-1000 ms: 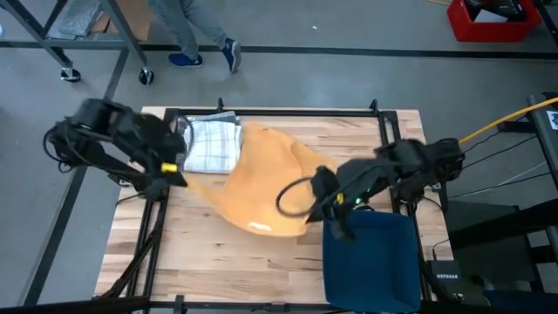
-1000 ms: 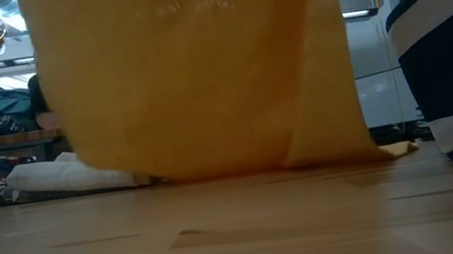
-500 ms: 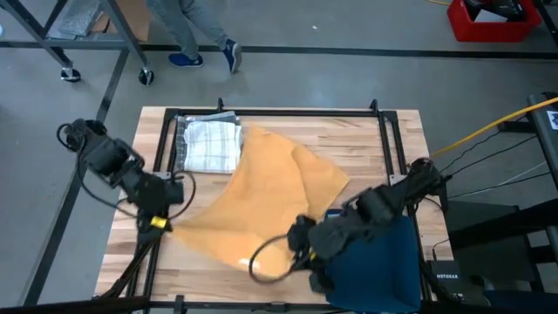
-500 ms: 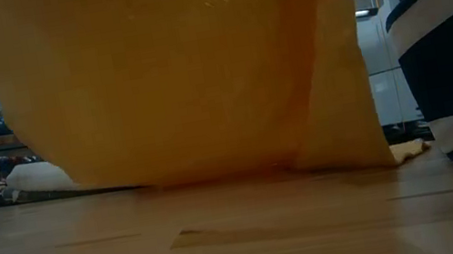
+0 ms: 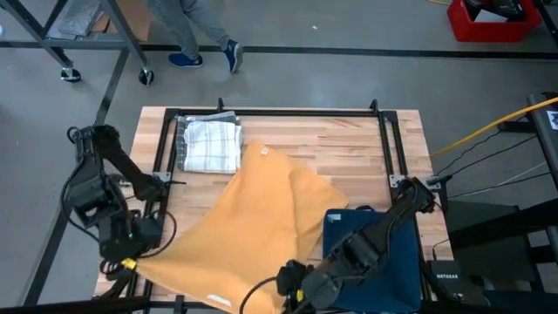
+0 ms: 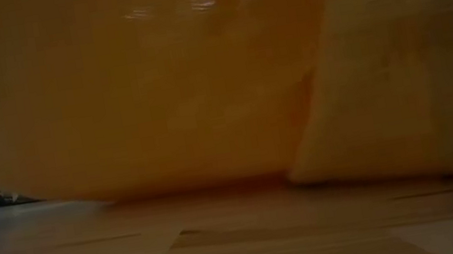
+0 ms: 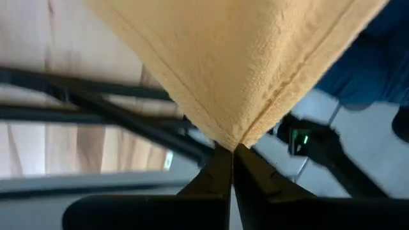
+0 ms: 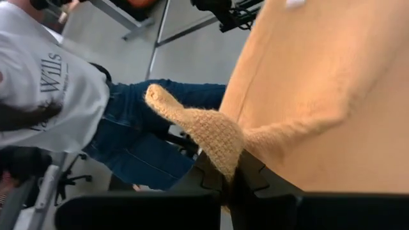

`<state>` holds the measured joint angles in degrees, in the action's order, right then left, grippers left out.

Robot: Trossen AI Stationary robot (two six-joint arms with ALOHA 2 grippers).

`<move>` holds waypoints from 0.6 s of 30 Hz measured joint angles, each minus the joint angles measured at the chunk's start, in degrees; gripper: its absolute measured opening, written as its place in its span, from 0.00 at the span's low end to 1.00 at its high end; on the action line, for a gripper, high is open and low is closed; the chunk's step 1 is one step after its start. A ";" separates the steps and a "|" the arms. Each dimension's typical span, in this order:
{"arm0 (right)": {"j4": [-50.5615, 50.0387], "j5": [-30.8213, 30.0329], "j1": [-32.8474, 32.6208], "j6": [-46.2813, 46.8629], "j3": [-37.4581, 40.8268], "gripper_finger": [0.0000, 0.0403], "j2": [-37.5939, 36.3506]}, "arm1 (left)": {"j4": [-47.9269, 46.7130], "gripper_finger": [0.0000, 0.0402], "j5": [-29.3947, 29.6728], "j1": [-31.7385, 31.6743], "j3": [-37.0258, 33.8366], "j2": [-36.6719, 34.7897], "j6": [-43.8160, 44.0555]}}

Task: Fold towel
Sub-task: Fold the yellow towel

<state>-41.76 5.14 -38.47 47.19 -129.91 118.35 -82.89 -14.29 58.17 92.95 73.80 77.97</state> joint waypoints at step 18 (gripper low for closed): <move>16.93 -0.23 -1.46 5.14 0.00 0.01 5.20 | 0.51 0.00 -9.88 17.39 0.02 1.07 26.92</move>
<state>-24.83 4.91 -39.94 52.33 -129.91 123.55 -82.38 -24.17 75.56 92.96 74.87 104.89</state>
